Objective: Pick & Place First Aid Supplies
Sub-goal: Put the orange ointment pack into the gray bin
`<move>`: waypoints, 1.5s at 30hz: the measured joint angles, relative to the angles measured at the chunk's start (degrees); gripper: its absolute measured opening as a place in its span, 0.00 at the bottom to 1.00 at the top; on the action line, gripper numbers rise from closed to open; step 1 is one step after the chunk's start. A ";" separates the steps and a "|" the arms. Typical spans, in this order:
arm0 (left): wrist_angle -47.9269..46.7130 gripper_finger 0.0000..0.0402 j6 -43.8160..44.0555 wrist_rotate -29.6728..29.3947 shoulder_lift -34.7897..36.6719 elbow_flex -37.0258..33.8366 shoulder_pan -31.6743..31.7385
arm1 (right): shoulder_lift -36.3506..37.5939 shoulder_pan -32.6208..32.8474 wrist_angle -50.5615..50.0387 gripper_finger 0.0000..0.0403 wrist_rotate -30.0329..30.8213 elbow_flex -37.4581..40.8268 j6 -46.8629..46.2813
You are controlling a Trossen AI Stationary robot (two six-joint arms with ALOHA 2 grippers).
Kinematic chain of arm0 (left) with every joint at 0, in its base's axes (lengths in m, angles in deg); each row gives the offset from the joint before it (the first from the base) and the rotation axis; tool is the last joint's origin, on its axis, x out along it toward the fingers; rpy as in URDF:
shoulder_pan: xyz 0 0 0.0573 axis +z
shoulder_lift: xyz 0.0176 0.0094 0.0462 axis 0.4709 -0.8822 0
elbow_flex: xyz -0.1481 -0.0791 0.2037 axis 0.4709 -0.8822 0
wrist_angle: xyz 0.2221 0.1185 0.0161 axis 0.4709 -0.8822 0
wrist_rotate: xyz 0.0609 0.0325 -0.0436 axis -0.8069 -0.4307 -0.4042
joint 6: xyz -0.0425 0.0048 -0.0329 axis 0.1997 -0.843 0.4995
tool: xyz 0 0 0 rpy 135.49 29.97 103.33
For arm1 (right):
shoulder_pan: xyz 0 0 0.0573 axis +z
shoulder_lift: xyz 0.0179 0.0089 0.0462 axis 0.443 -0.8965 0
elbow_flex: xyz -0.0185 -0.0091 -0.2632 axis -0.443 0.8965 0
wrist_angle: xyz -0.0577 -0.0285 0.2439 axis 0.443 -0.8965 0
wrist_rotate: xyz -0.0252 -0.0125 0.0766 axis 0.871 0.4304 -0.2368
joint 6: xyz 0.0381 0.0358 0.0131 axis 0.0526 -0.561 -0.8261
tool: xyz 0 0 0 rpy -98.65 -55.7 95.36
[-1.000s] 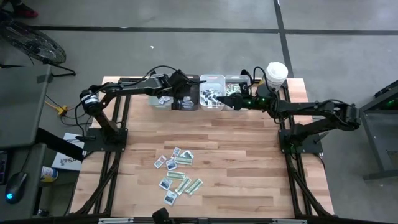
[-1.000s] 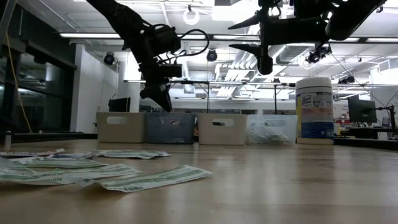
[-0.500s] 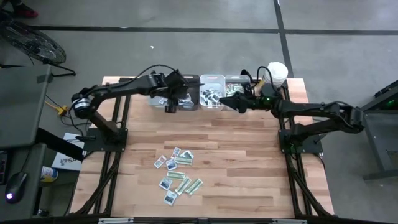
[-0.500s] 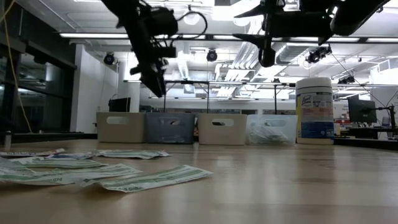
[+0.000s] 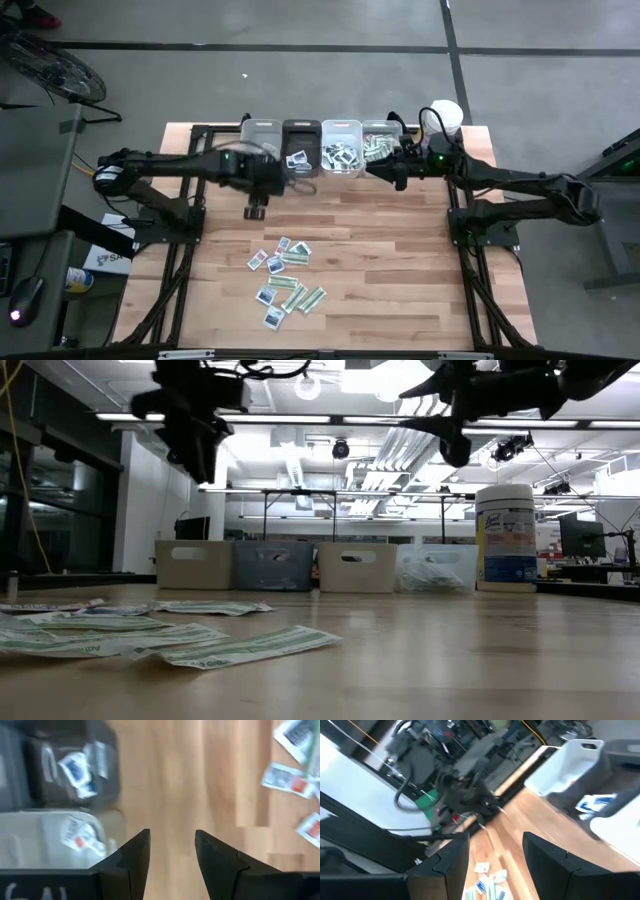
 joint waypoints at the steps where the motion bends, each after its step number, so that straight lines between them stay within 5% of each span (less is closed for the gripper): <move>1: -0.30 0.38 1.76 -0.45 0.11 -0.73 -1.61 | 0.82 -0.24 -1.65 0.44 0.00 0.01 0.73; 7: -1.75 0.38 12.58 -0.39 0.35 -6.05 -12.12 | 5.74 -1.13 -10.95 0.44 -0.19 0.00 4.97; 17: 3.63 0.38 17.33 2.18 0.35 -13.39 -27.42 | 10.20 -1.13 -17.75 0.44 -0.09 0.00 9.07; 28: 15.87 0.38 49.27 3.93 0.33 -19.59 -34.07 | 10.76 -1.11 -19.96 0.44 -0.22 0.00 9.69; 45: 21.82 0.38 75.07 2.69 -3.02 -24.95 -40.58 | 10.76 -1.06 -20.36 0.44 -0.24 0.00 10.00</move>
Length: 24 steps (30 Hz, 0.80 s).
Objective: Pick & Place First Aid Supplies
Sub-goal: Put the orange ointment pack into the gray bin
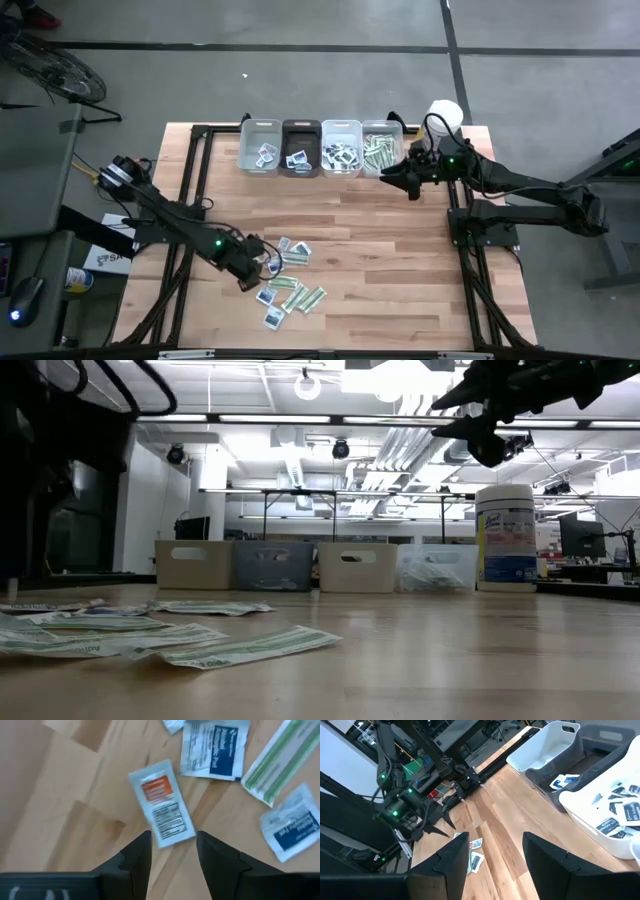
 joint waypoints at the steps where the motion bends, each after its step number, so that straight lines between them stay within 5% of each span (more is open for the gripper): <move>1: 0.31 0.38 0.95 0.45 -0.65 -0.06 0.00 | 0.00 0.00 -0.12 0.44 0.00 0.00 -0.12; 11: 1.85 0.38 11.79 1.02 -7.41 0.06 0.00 | 0.15 0.00 -0.80 0.44 0.09 0.00 -0.14; 24: 3.67 0.29 13.19 0.13 -11.26 0.15 -0.04 | 0.16 0.00 -3.19 0.44 0.04 0.00 0.48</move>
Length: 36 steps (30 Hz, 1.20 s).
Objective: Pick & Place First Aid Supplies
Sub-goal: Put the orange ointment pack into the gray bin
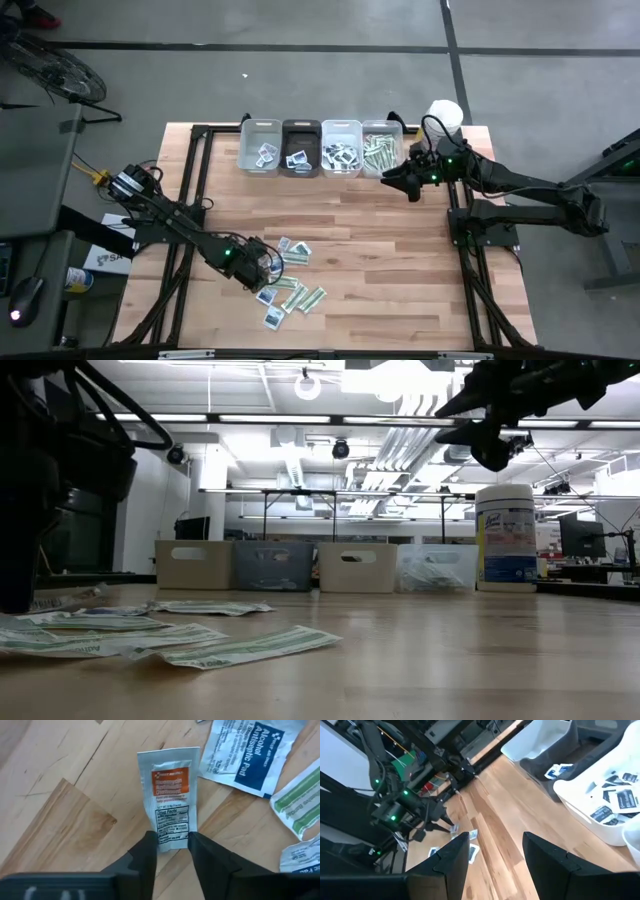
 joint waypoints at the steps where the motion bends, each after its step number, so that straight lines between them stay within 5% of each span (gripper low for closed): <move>1: 0.17 0.26 0.01 -0.13 -0.04 0.00 0.00 | -0.01 0.00 -0.25 0.44 0.01 0.00 0.34; 9: 2.25 0.02 0.01 -0.92 -0.20 -0.04 0.00 | -0.01 0.00 -3.83 0.44 0.37 0.00 3.53; 36: 0.37 0.00 2.57 -6.94 7.90 2.93 1.20 | -0.03 0.00 -6.63 0.44 0.85 0.01 6.65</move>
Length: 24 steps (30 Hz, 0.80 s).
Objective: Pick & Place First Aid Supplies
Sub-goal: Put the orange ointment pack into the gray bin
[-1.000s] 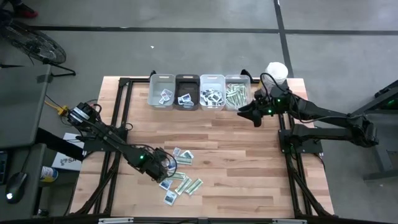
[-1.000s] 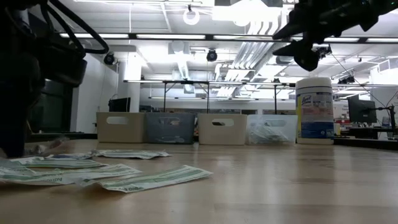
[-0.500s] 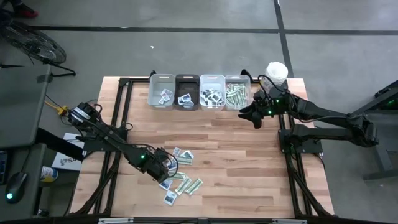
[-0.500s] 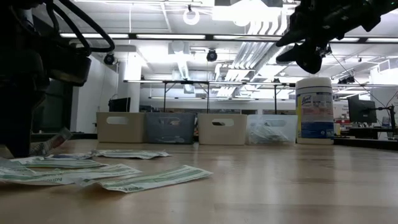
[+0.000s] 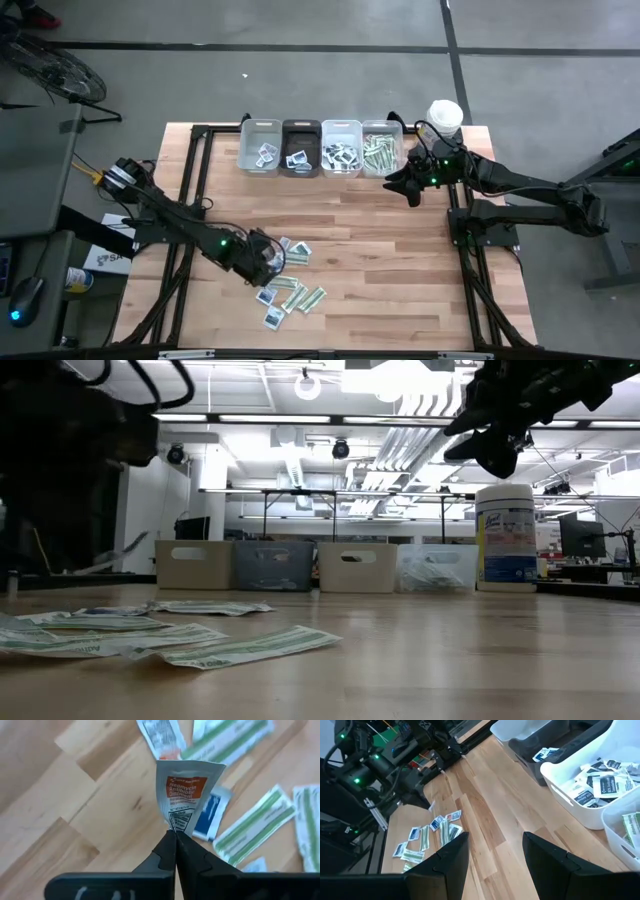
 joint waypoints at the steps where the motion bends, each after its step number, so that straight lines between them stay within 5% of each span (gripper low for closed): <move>1: 0.05 0.00 -0.06 -0.14 0.42 0.00 0.49 | 0.00 0.00 0.00 0.44 0.00 -0.01 0.00; 24: 1.16 0.00 -16.73 -6.31 12.95 0.15 23.80 | 0.00 -0.02 -0.02 0.44 2.96 -0.01 -1.98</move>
